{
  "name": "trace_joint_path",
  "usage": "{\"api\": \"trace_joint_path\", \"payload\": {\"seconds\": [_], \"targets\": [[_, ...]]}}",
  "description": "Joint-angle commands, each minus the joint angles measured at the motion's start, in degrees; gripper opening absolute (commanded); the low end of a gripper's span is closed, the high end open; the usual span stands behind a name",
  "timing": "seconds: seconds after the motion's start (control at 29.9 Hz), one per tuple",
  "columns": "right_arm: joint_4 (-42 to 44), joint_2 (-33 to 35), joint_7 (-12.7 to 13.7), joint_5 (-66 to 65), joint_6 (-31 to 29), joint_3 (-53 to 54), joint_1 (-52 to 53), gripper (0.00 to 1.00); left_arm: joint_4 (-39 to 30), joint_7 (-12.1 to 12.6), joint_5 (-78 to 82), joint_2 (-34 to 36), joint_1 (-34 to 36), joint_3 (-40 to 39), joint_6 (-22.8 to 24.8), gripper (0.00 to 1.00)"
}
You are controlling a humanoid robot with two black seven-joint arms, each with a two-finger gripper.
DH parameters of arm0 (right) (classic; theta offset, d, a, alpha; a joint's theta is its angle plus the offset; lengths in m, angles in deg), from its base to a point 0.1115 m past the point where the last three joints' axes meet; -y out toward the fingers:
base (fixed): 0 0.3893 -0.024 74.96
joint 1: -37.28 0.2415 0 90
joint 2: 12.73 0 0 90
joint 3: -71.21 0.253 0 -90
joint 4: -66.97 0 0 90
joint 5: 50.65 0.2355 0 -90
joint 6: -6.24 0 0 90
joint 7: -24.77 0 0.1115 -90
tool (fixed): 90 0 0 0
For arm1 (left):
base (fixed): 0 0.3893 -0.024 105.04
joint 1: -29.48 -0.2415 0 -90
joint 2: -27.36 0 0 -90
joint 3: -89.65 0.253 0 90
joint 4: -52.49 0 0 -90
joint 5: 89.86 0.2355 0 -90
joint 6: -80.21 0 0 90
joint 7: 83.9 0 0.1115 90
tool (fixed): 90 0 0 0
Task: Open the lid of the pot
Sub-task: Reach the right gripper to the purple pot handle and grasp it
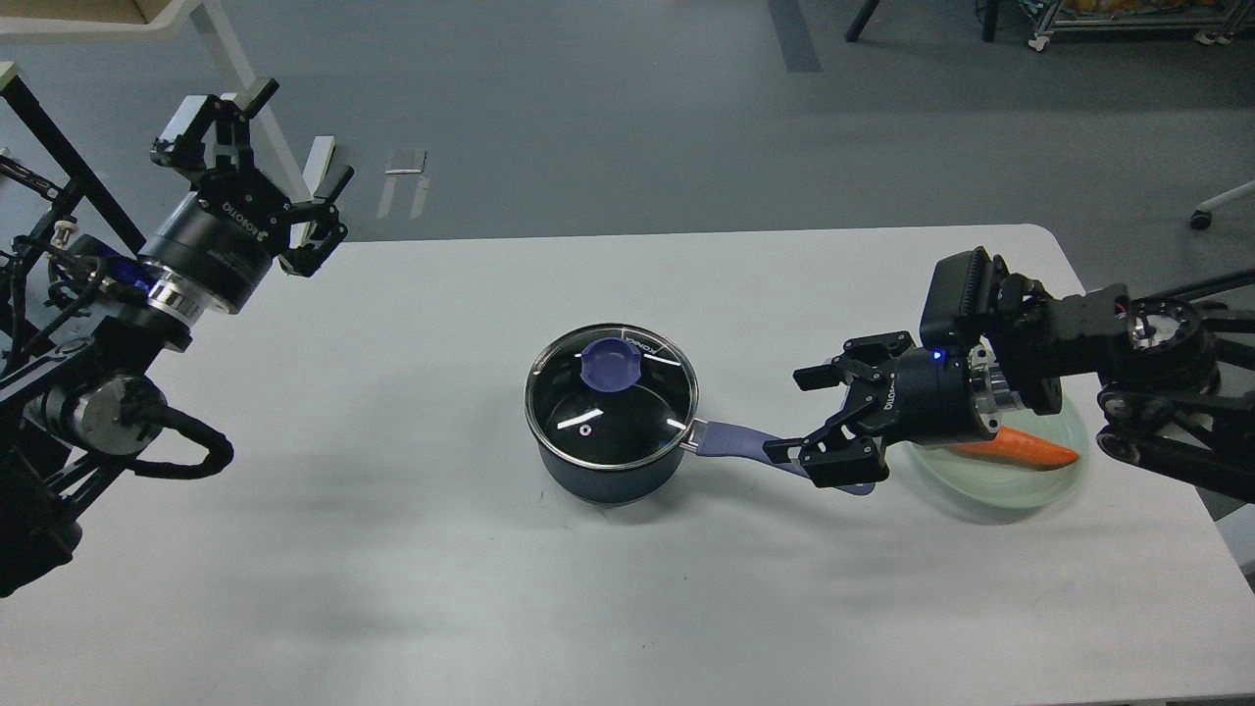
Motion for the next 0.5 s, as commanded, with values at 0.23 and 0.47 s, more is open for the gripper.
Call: {"api": "trace_joint_path", "payload": {"seconds": [0.23,0.47], "targets": [[4.12,-4.93,0.00,-0.15,0.54,-2.53,-1.41,0.84,0.02,0.00,0.00,-0.29,0.00,0.01,-0.04,0.99],[4.56,-5.45,0.00,-0.42,0.54,-4.29,-1.41,0.68,0.02,0.00,0.00,-0.73,0.00,0.01,-0.04,0.99]]}}
